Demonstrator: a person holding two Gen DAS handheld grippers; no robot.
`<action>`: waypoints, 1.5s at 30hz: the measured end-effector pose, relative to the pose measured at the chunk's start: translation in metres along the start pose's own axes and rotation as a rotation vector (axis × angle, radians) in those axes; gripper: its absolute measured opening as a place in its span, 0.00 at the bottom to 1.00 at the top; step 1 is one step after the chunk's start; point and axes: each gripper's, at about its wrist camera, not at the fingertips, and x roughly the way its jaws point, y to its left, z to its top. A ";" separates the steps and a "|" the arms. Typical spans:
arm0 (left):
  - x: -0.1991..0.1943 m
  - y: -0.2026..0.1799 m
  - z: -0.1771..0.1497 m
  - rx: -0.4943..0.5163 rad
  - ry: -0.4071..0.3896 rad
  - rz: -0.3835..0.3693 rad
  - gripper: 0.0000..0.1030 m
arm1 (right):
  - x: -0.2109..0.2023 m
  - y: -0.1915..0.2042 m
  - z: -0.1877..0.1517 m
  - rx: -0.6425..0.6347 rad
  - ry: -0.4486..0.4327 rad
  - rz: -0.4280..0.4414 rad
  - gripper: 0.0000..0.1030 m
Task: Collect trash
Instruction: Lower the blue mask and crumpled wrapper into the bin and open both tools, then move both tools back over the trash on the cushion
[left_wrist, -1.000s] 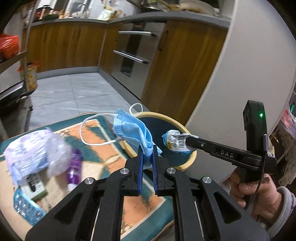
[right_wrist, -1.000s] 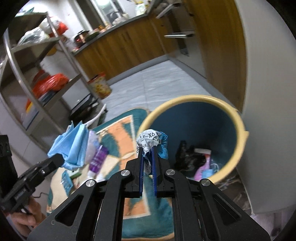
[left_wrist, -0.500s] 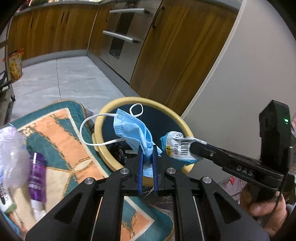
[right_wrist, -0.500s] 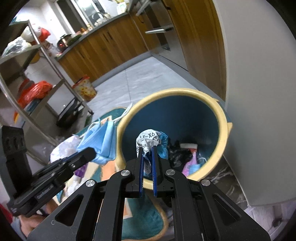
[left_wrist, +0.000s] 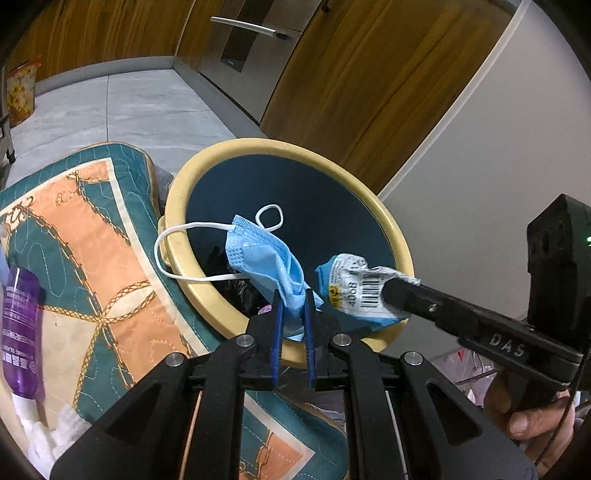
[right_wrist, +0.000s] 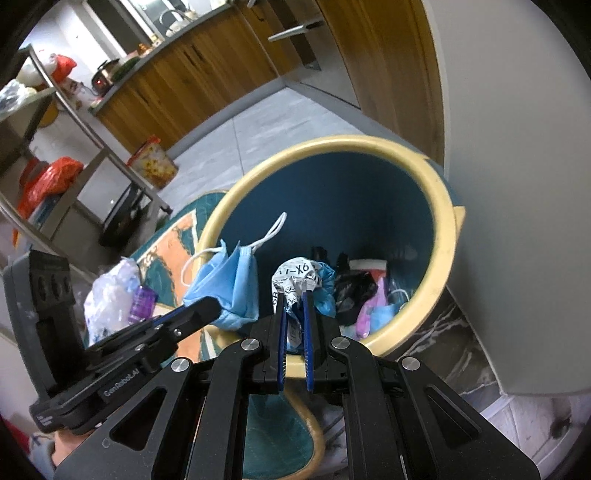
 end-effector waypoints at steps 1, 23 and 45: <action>0.000 0.000 0.000 -0.001 -0.001 0.000 0.11 | 0.001 -0.001 0.000 0.001 0.004 -0.002 0.09; -0.081 -0.003 -0.008 0.026 -0.104 0.020 0.31 | 0.003 0.003 0.001 0.006 0.007 -0.008 0.35; -0.194 0.066 -0.055 -0.071 -0.177 0.239 0.63 | 0.001 0.072 -0.013 -0.174 0.017 0.053 0.51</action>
